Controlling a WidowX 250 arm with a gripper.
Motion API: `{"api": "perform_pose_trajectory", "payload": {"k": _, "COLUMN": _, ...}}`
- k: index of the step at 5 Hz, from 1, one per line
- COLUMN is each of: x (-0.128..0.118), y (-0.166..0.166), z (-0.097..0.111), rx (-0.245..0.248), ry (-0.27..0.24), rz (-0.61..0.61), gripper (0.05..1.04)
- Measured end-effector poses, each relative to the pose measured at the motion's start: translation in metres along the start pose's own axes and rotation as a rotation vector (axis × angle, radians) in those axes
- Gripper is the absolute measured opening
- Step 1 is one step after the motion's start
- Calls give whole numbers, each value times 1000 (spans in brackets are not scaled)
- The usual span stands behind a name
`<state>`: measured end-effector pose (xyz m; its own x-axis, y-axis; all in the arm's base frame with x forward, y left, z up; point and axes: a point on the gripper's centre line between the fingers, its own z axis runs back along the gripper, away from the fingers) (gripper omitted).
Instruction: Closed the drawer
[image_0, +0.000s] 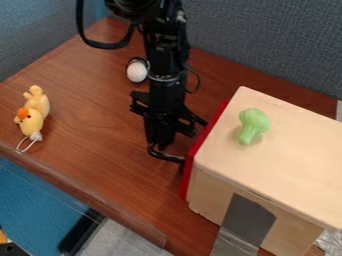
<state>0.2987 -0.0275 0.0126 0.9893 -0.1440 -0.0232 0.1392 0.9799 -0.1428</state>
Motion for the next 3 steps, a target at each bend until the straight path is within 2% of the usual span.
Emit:
{"api": "perform_pose_trajectory", "payload": {"k": 1, "x": 1, "y": -4, "z": -1, "rx": 7, "ry": -1, "rz": -12, "gripper": 181}}
{"api": "perform_pose_trajectory", "payload": {"k": 2, "x": -5, "y": -12, "z": -3, "rx": 65, "ry": 24, "rz": -76, "gripper": 424}}
{"api": "perform_pose_trajectory", "payload": {"k": 3, "x": -6, "y": 1, "z": 34, "rx": 155, "ry": -63, "rz": -34, "gripper": 735}}
